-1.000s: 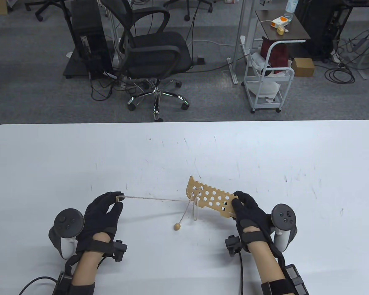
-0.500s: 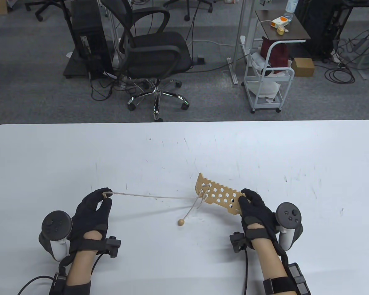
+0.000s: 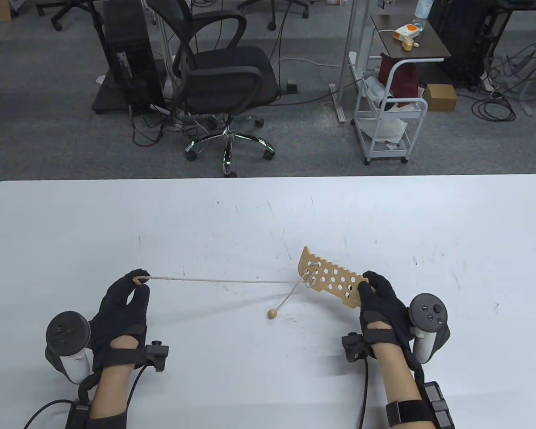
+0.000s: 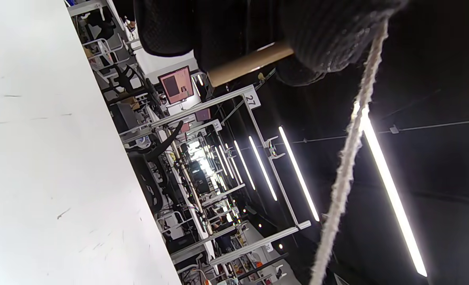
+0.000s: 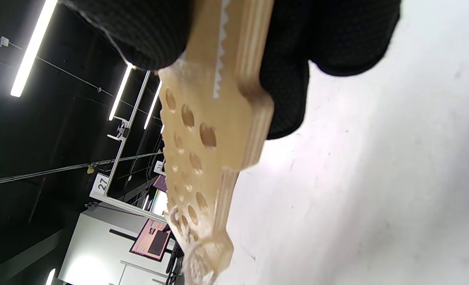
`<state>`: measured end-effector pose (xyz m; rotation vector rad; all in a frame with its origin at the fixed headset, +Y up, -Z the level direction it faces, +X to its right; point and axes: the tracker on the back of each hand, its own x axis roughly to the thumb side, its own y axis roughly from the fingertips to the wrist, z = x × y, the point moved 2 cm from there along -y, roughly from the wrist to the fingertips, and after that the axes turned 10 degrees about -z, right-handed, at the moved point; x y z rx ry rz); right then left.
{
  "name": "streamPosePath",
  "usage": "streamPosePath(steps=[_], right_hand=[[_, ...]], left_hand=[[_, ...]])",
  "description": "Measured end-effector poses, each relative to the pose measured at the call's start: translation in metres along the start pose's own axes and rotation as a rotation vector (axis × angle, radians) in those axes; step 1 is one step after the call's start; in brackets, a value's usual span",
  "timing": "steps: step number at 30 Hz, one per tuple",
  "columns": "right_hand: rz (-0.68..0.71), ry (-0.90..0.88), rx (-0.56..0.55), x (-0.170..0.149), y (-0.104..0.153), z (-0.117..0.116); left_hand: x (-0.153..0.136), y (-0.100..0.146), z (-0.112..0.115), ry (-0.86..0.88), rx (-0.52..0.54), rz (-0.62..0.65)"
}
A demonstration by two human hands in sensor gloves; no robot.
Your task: Thread rope through all holes on crocodile lacing toy
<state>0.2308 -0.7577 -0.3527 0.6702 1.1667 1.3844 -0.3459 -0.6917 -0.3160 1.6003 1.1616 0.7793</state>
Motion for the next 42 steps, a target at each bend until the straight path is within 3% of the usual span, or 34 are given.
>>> streamPosePath(steps=[18, 29, 42], right_hand=[[-0.022, 0.097, -0.159, -0.004, -0.003, 0.018], [0.015, 0.034, -0.085, 0.003, 0.004, 0.006], [0.077, -0.005, 0.049, 0.014, 0.024, -0.020]], left_hand=[[0.002, 0.003, -0.018, 0.053, 0.097, 0.023], [0.000, 0.000, -0.006, -0.002, 0.066, 0.008], [-0.003, 0.000, 0.027, -0.140, -0.063, 0.004]])
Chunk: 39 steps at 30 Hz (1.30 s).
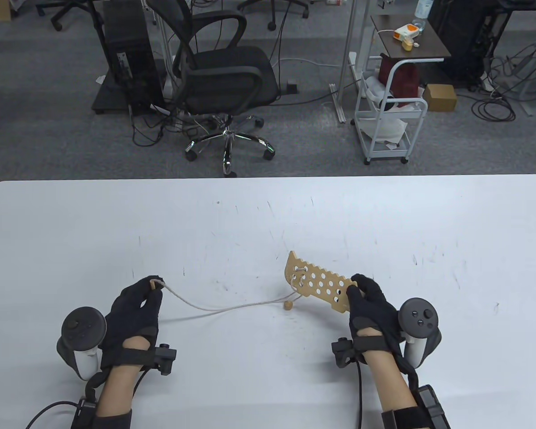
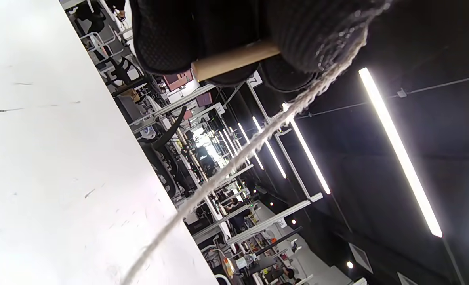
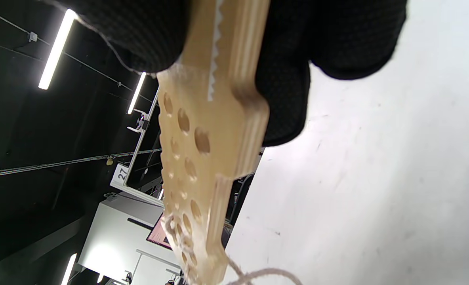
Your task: Thread rope through all holes on crocodile lacing toy
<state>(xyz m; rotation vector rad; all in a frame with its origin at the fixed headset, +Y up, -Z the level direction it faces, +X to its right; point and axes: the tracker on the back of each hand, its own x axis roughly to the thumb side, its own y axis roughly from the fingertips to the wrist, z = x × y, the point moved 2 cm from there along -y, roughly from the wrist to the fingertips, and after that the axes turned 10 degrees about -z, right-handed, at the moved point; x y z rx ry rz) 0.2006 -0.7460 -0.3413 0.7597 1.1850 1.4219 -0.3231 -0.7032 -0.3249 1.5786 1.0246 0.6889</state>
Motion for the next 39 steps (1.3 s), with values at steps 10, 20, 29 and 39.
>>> streamPosePath(steps=[10, 20, 29, 39], right_hand=[[0.019, -0.031, 0.106, 0.005, 0.015, -0.019], [0.067, -0.017, 0.178, 0.015, 0.030, -0.032], [0.099, -0.028, 0.229, 0.020, 0.038, -0.041], [0.140, -0.035, 0.270, 0.028, 0.047, -0.046]], left_hand=[[0.000, -0.002, 0.025, -0.060, -0.159, -0.006], [0.002, -0.002, 0.028, -0.081, -0.176, 0.019], [0.002, -0.002, 0.030, -0.121, -0.156, 0.031], [-0.001, -0.003, 0.043, -0.112, -0.225, -0.002]])
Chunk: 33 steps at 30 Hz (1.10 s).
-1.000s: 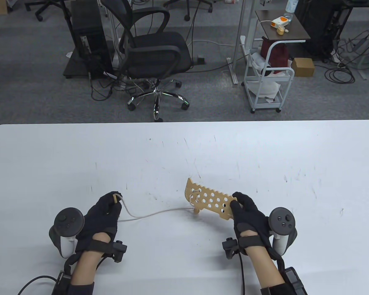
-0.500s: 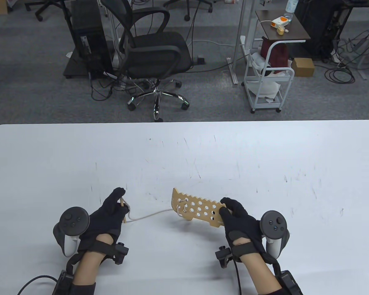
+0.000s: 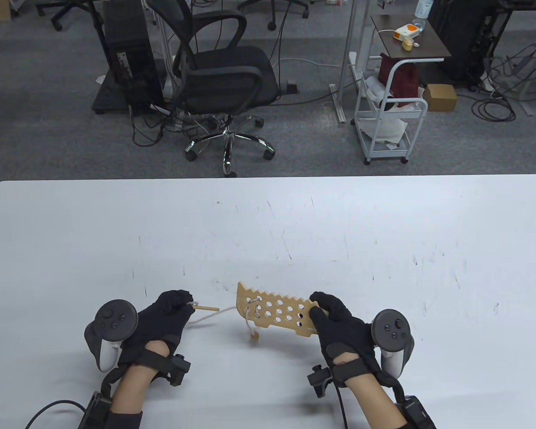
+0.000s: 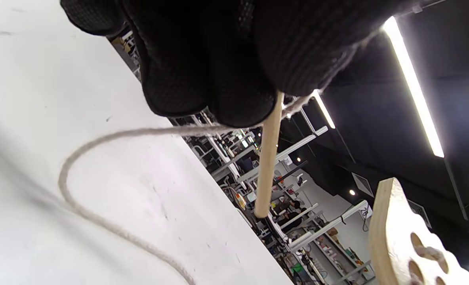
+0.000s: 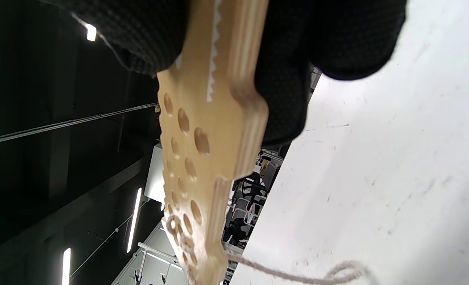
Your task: Thread rope through all holes on crocodile lacing toy
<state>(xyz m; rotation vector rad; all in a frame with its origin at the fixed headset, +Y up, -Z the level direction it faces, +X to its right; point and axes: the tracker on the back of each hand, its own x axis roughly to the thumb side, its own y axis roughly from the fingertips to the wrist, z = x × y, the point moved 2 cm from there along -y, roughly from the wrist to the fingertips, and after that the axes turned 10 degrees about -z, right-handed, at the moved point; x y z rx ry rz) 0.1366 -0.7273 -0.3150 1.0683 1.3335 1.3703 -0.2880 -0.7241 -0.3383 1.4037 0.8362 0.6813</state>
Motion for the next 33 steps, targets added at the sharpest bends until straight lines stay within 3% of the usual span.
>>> streamPosePath(steps=[11, 21, 33], right_hand=[[0.059, -0.045, 0.071, 0.007, 0.005, -0.011], [0.082, -0.107, 0.161, 0.009, 0.008, -0.023], [0.049, -0.200, 0.248, 0.010, 0.012, -0.033]], left_hand=[[-0.003, -0.002, 0.021, 0.136, -0.170, -0.031], [0.002, -0.002, 0.045, 0.323, -0.422, 0.021], [0.006, 0.003, 0.060, 0.444, -0.575, 0.019]])
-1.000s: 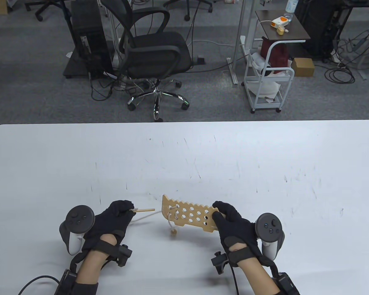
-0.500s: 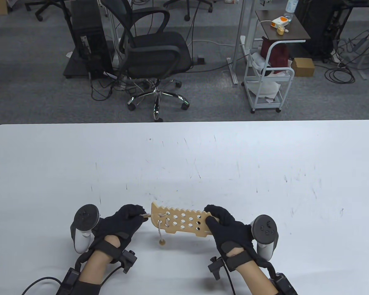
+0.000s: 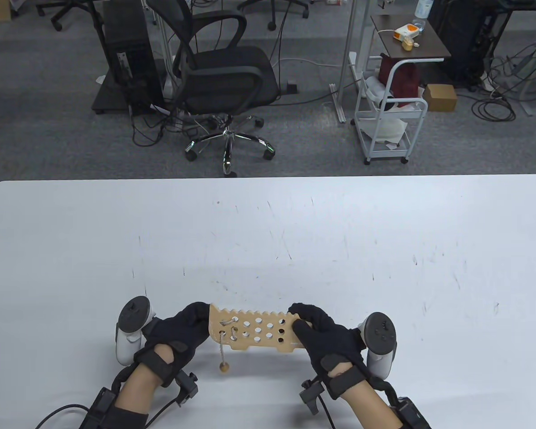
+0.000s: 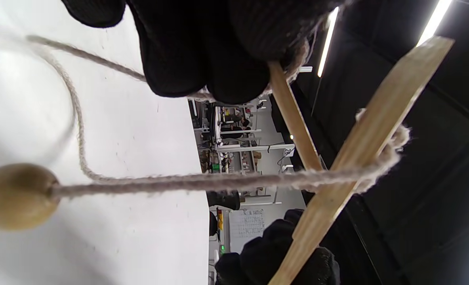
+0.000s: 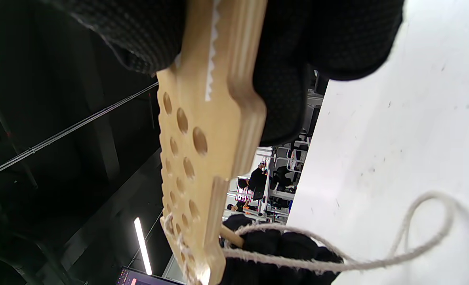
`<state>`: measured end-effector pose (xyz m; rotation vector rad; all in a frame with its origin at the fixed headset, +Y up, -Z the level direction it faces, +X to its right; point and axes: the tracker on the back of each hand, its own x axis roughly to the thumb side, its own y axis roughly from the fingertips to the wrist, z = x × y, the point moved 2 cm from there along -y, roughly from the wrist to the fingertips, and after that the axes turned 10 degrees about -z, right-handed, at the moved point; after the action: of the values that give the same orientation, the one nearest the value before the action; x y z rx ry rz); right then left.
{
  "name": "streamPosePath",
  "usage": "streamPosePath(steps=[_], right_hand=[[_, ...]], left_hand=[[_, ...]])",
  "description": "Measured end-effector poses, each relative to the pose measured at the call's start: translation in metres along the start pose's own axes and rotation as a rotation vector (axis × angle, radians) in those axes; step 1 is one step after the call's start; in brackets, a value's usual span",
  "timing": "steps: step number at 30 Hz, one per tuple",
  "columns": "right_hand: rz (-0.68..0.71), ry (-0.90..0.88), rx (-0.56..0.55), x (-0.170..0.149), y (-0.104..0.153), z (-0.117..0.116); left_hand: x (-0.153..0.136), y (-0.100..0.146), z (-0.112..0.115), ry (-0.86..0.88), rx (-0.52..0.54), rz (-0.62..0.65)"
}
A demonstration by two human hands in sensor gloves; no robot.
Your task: Thread rope through all holes on crocodile lacing toy
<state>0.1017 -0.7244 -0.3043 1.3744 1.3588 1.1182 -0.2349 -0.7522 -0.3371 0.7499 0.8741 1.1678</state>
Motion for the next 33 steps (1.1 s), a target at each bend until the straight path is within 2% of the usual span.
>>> streamPosePath(steps=[5, 12, 16, 33], right_hand=[[0.012, -0.032, 0.004, 0.002, 0.001, -0.002], [0.017, -0.031, 0.024, 0.002, 0.001, -0.005], [0.022, -0.027, 0.020, 0.002, 0.001, -0.005], [0.014, 0.045, -0.013, -0.001, -0.002, -0.003]], left_hand=[[0.000, 0.000, 0.007, 0.025, -0.035, 0.000], [0.001, 0.001, 0.005, -0.008, 0.028, -0.005], [0.003, 0.002, 0.008, -0.019, 0.023, 0.002], [0.006, 0.001, 0.031, 0.120, -0.190, 0.041]])
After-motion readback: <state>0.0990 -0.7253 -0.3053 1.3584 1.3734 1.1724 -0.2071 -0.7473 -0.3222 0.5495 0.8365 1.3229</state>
